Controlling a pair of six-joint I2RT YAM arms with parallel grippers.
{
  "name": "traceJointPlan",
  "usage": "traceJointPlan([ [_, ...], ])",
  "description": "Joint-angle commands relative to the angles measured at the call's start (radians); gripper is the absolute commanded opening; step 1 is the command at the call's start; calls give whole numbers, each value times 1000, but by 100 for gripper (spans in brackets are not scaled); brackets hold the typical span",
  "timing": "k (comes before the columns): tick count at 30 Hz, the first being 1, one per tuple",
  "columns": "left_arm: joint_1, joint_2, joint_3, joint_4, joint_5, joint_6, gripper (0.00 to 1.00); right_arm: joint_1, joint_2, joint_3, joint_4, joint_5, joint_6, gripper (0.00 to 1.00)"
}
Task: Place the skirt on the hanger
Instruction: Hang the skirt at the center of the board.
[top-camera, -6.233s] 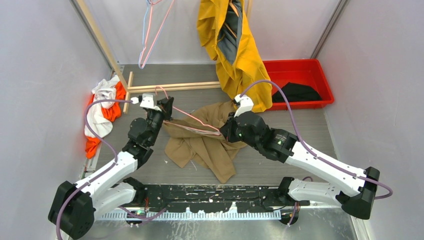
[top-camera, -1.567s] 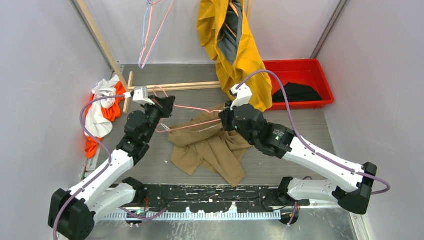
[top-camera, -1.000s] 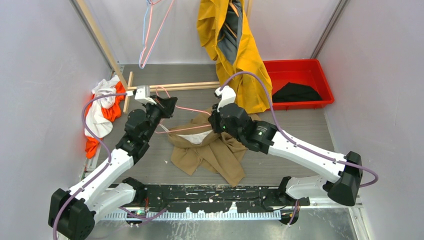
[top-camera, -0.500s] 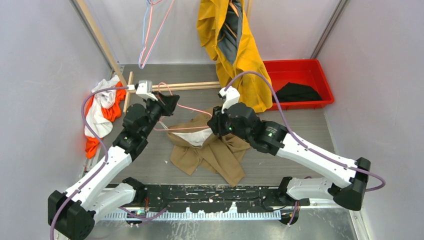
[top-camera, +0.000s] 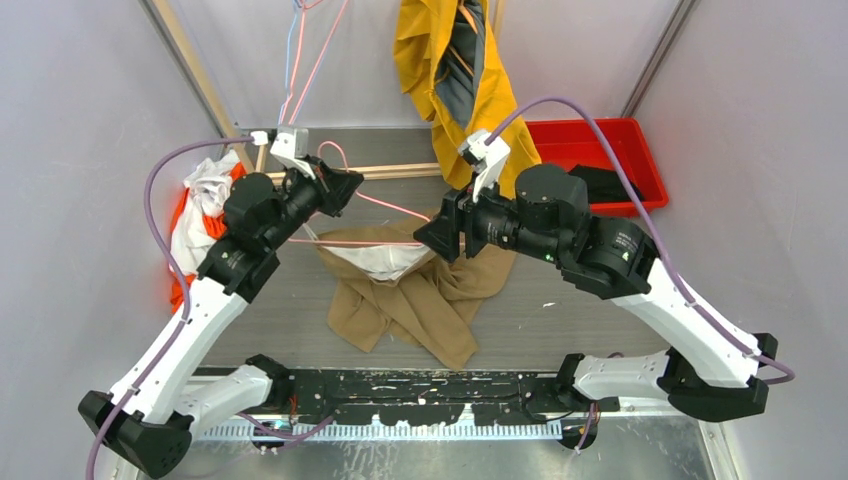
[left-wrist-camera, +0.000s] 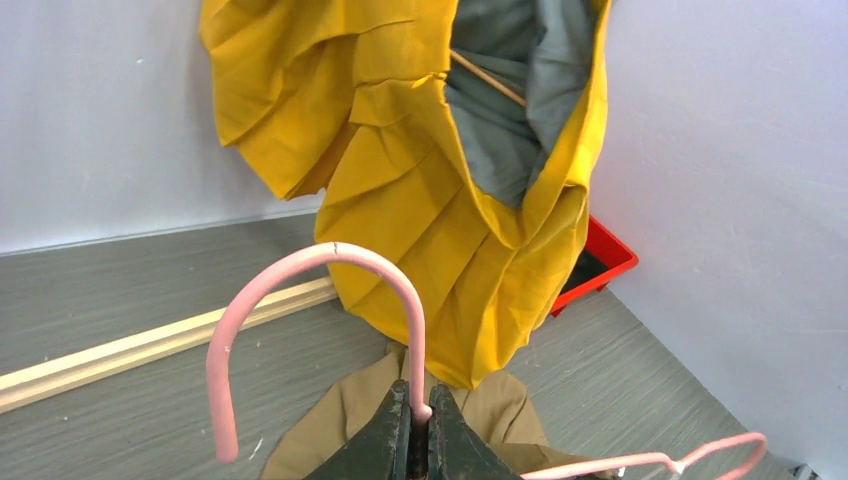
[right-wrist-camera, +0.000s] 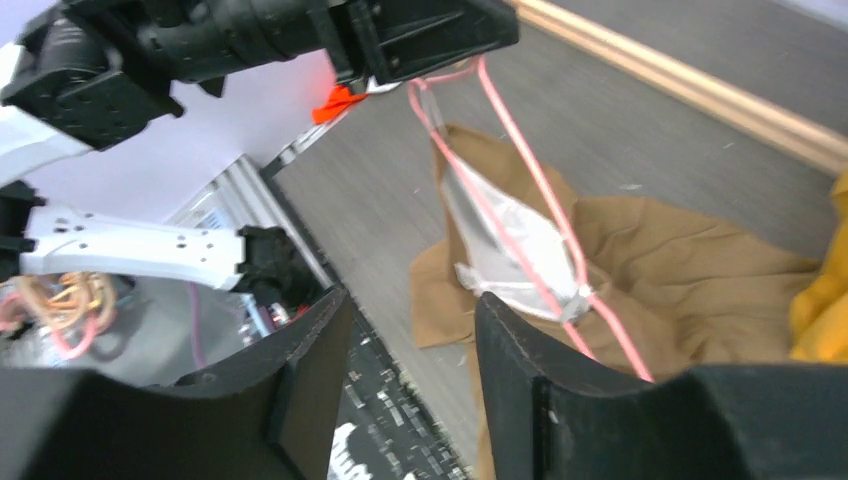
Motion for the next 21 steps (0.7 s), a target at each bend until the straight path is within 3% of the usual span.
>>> traceJointPlan([
  [1, -2, 9, 135, -52, 81, 53, 0, 2, 70, 84, -73, 124, -90, 60],
  [4, -2, 32, 219, -84, 120, 58, 0, 2, 143, 128, -73, 143, -122, 65],
  [12, -2, 76, 372, -146, 241, 61, 0, -51, 267, 229, -20, 77, -179, 65],
  [21, -2, 110, 481, -232, 292, 98, 0, -86, 293, 332, -29, -38, -274, 65],
])
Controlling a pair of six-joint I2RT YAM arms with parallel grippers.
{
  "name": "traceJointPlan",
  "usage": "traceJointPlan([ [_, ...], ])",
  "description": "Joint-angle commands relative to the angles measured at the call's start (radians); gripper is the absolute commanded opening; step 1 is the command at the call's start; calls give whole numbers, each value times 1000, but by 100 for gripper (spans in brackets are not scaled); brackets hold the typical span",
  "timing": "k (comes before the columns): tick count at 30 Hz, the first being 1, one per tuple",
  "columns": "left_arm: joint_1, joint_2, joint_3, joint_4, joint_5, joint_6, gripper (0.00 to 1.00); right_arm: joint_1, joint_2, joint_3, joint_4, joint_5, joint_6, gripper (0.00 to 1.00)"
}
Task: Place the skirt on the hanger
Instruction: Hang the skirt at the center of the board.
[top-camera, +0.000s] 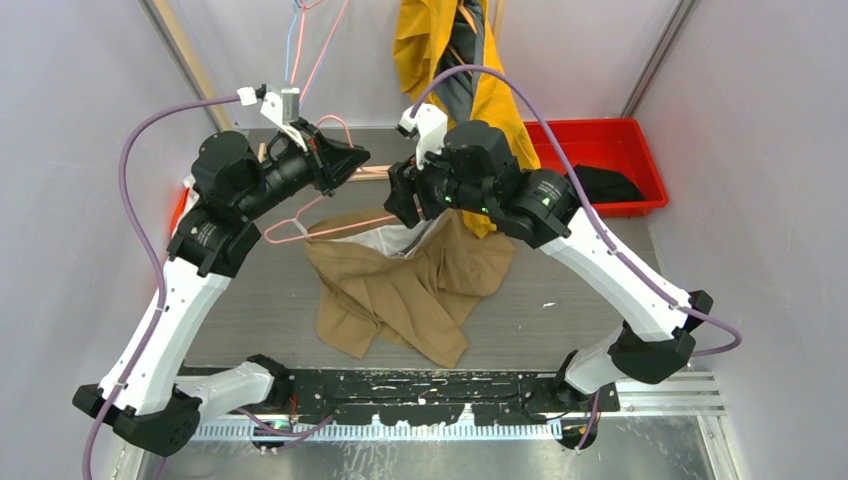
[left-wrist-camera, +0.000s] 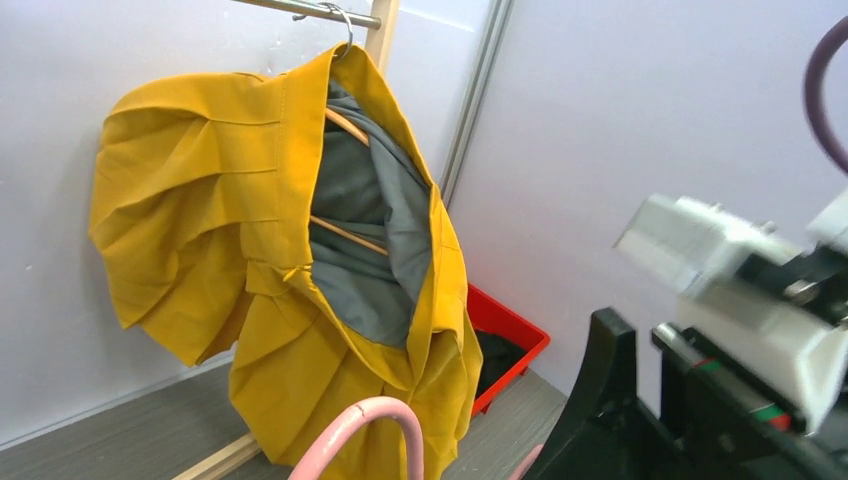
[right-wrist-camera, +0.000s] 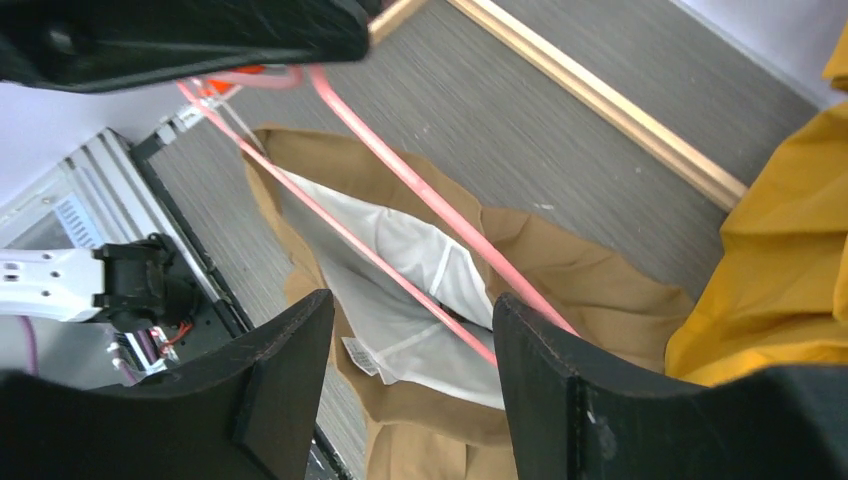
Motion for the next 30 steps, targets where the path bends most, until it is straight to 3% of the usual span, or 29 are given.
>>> traceJointPlan([
  [1, -2, -5, 79, 10, 54, 24, 0, -6, -44, 101, 34, -65, -76, 65],
  [6, -2, 19, 99, -15, 64, 45, 0, -7, -83, 135, 40, -148, -105, 66],
  [11, -2, 37, 134, -42, 120, 46, 0, -26, -11, 240, -26, -203, -192, 67],
  [16, -2, 56, 192, -99, 189, 66, 0, -105, 42, 303, -53, -392, -209, 68],
  [20, -2, 70, 226, -123, 241, 70, 0, -167, 64, 319, -57, -526, -203, 69],
  [30, -2, 87, 233, -63, 345, 25, 0, -241, 74, 273, 19, -691, -177, 70],
])
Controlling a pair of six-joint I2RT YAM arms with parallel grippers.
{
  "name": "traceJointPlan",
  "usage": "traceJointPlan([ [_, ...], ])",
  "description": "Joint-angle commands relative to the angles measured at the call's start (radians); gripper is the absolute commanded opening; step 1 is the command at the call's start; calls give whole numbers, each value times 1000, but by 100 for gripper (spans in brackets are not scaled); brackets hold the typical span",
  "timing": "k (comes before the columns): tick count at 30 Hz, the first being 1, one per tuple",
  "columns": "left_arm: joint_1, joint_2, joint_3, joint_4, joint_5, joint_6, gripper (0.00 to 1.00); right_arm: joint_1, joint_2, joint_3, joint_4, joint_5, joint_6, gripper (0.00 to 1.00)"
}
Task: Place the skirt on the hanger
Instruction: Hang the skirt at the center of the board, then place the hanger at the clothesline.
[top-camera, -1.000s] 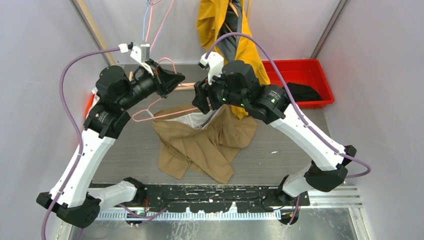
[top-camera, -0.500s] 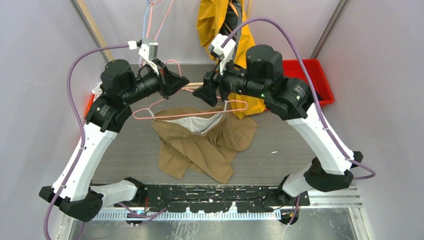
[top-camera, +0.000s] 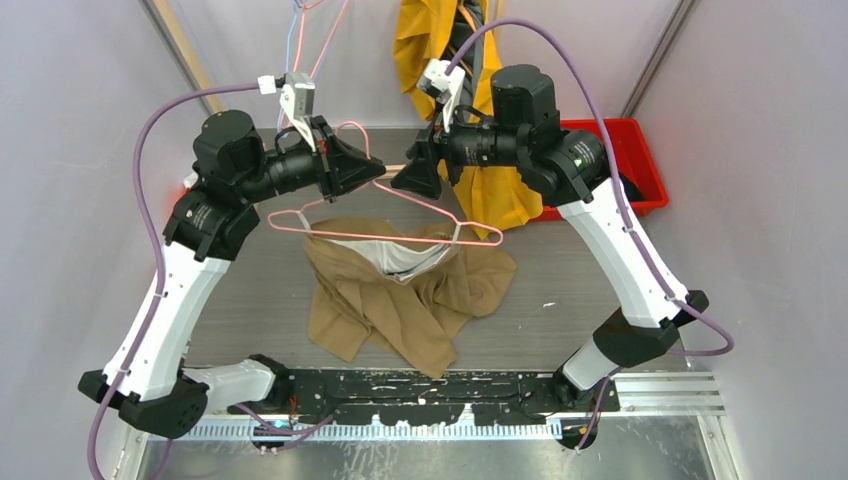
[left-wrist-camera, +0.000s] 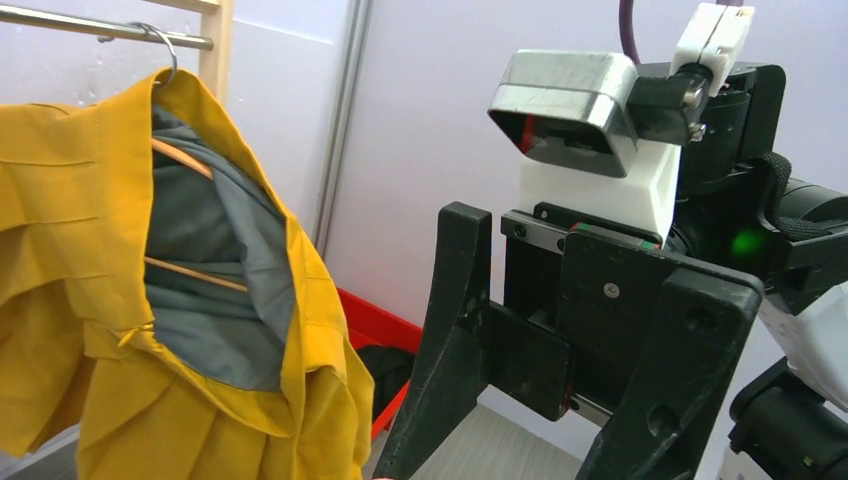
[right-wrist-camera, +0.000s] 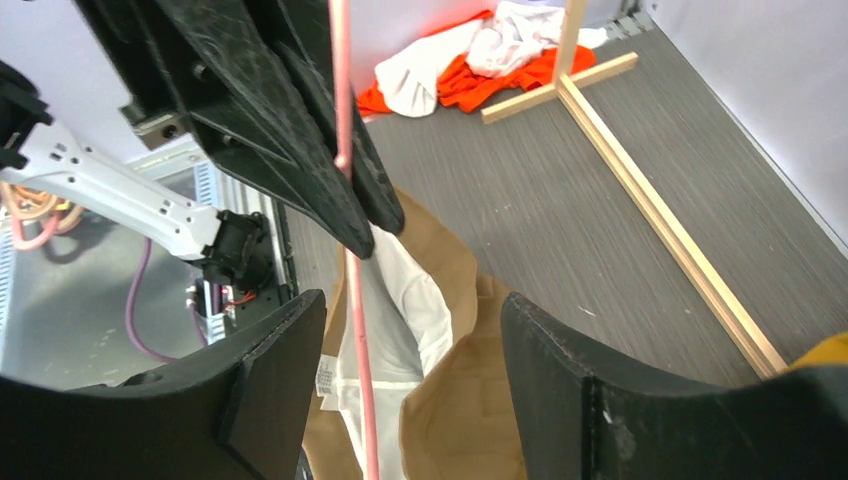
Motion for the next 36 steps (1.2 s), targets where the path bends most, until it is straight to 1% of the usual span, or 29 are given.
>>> traceJointPlan([
  [1, -1, -3, 47, 114, 68, -41, 0, -13, -14, -3, 84, -137, 14, 70],
  [4, -1, -3, 35, 148, 60, -62, 0, -18, -3, -24, 113, -213, 39, 70],
  [8, -2, 0, 21, 202, 19, -99, 0, -18, -19, -117, 220, -209, 107, 70],
  [10, -1, -4, 5, 245, 6, -126, 0, -18, -47, -203, 332, -171, 166, 69],
  [12, -1, -5, -16, 289, -2, -155, 0, -18, -79, -302, 473, -158, 240, 68],
  [16, -2, 2, -47, 353, 4, -201, 0, -17, -132, -467, 738, -76, 374, 67],
  [20, -1, 1, -70, 378, -1, -214, 0, -17, -167, -580, 946, -63, 461, 65],
  [22, -2, -1, -81, 384, -8, -216, 0, -17, -167, -591, 977, -64, 479, 60],
  [23, -1, -1, -84, 387, -10, -216, 0, -17, -164, -589, 985, -67, 486, 53],
  [26, -2, -5, -94, 387, -38, -208, 0, -17, -151, -579, 976, -83, 490, 24],
  [28, -2, -9, -89, 362, -78, -188, 0, -15, -153, -582, 955, -84, 479, 10],
  [29, -3, -9, -83, 341, -106, -174, 0, -15, -157, -586, 946, -82, 471, 6],
  [31, -1, -7, -69, 309, -159, -146, 3, -15, -170, -601, 934, -71, 461, 2],
  [34, -1, -5, -63, 291, -211, -118, 7, -15, -185, -610, 907, -57, 440, 1],
  [36, -1, -3, -59, 282, -243, -104, 14, -15, -194, -615, 894, -35, 428, 1],
])
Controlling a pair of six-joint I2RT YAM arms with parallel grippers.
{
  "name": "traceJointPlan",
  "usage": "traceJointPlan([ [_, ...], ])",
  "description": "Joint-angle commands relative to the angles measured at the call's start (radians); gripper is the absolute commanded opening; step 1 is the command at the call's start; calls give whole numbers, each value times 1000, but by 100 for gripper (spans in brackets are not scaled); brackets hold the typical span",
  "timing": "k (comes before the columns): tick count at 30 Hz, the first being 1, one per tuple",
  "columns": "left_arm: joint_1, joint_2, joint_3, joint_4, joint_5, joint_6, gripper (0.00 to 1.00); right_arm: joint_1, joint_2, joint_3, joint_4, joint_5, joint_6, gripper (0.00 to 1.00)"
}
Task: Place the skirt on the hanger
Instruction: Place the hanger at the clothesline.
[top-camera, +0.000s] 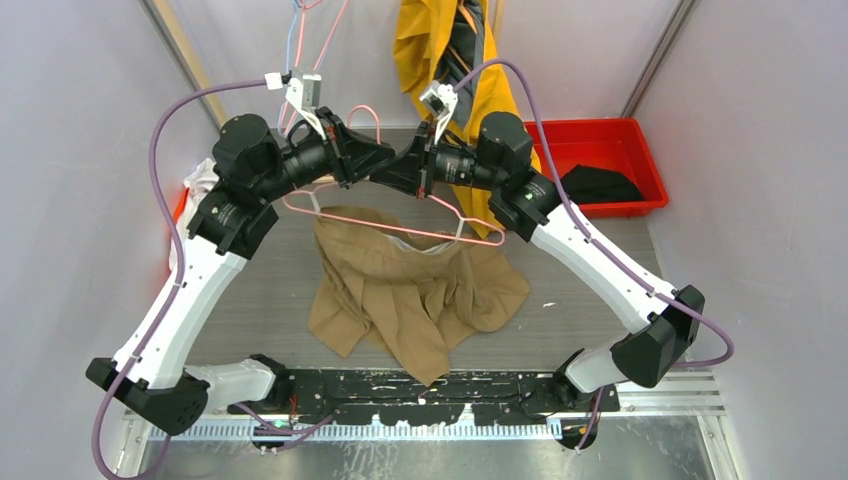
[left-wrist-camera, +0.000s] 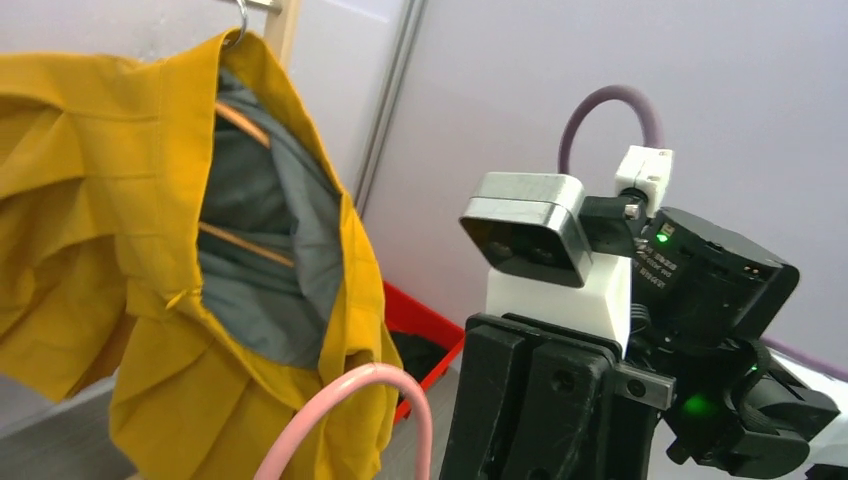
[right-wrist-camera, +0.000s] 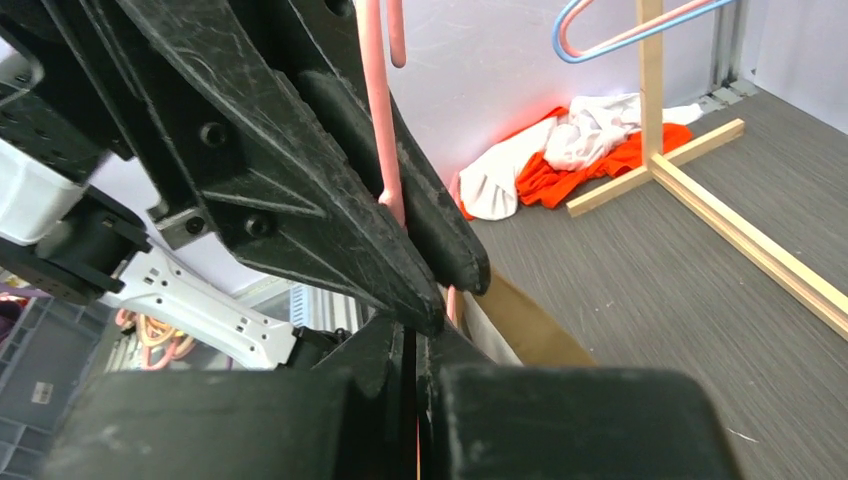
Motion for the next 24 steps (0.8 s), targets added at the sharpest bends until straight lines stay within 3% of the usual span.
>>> traceJointPlan([
  [1, 9, -22, 57, 31, -147, 42, 17, -5, -70, 3, 24, 63, -44, 1],
  [6, 9, -43, 94, -67, -326, 94, 30, -4, -86, 15, -11, 194, -69, 1],
  [12, 9, -147, 89, -184, -571, 124, 36, -5, -68, 116, -84, 357, -112, 1],
  [17, 9, -234, 33, -264, -686, 127, 37, -6, 10, 309, -175, 533, -168, 1],
  [24, 8, -327, -82, -291, -741, 104, 38, -17, 204, 674, -276, 691, -219, 1],
])
